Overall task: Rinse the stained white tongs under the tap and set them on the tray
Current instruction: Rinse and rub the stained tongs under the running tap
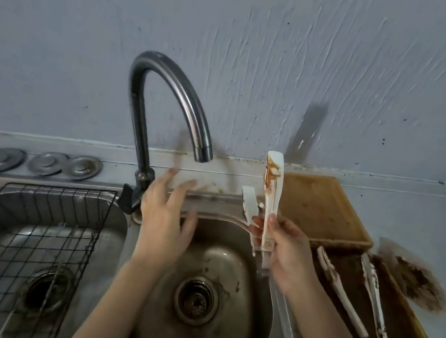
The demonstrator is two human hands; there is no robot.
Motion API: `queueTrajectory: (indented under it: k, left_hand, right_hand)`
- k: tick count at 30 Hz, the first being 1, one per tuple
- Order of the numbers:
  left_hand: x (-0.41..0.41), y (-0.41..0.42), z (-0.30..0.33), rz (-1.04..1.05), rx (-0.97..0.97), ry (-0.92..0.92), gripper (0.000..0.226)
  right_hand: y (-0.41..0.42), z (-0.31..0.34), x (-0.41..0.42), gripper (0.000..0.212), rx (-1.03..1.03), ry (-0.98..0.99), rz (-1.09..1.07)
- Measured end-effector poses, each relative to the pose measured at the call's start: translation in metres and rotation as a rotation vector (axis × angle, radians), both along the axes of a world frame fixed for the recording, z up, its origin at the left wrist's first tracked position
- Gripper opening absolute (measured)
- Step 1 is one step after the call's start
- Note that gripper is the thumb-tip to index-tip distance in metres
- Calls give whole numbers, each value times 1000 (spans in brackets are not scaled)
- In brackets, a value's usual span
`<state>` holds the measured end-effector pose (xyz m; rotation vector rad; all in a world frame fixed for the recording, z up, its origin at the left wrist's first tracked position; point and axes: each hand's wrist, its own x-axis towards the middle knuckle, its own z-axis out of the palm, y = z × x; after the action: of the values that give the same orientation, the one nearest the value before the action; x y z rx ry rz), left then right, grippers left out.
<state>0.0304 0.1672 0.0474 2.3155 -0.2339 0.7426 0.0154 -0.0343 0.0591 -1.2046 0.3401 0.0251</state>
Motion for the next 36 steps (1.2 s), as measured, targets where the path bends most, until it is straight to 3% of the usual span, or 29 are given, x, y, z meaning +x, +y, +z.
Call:
queueTrajectory:
  k: [3,10,15,21,36]
  left_hand:
    - [5,30,-6,141,-168,26,53]
    - [26,75,-19,180,-210,269,67]
    - [41,75,-20,115,-243,275,52]
    - [49,80,-29,215,-232,256,13]
    - [46,86,-35,152,-201,230,9]
  right_hand:
    - [23,-9,14,18,105,38,58]
    - [60,-6,38,48,262,27,184]
    - [73,-2,48,62,272,-21,219]
    - [80,-2,50,69,324,-55,244]
    - [92,-6,41,76,355,-94,280]
